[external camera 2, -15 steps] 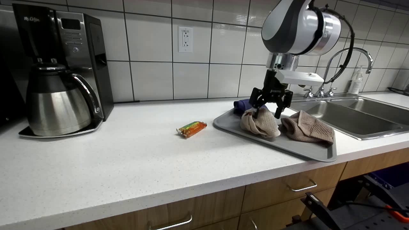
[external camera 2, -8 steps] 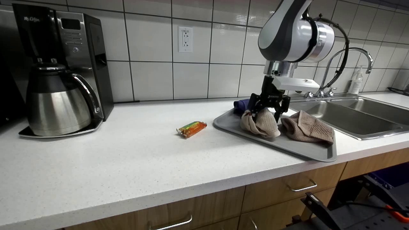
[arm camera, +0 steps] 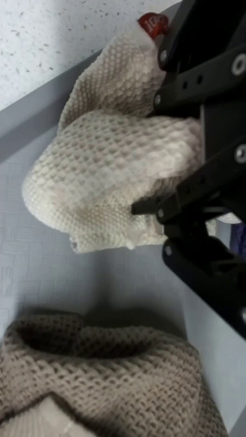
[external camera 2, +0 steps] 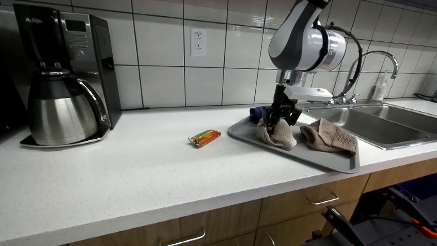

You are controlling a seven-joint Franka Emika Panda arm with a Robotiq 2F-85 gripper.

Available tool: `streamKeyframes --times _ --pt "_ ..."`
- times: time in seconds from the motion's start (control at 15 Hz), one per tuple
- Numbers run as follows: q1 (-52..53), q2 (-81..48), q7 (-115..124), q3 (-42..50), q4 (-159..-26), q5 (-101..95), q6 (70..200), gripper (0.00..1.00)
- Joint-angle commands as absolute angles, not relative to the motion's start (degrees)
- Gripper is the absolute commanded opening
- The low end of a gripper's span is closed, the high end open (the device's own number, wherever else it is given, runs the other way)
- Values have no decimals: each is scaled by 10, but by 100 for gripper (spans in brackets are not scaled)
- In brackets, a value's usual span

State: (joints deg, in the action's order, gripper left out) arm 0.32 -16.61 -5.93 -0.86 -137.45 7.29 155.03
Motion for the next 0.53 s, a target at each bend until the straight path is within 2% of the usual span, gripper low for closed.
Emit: streamKeyframes --times 0.0,0.13,0.27,0.47 --pt "-19 -177 -83 -28 -1358 88 1550 18" --pt "-23 -176 -84 -31 -1358 92 1550 3" --pt "-25 -172 -82 -33 -1360 93 1551 0" --pt "-23 -162 -75 -33 -1364 91 1548 2"
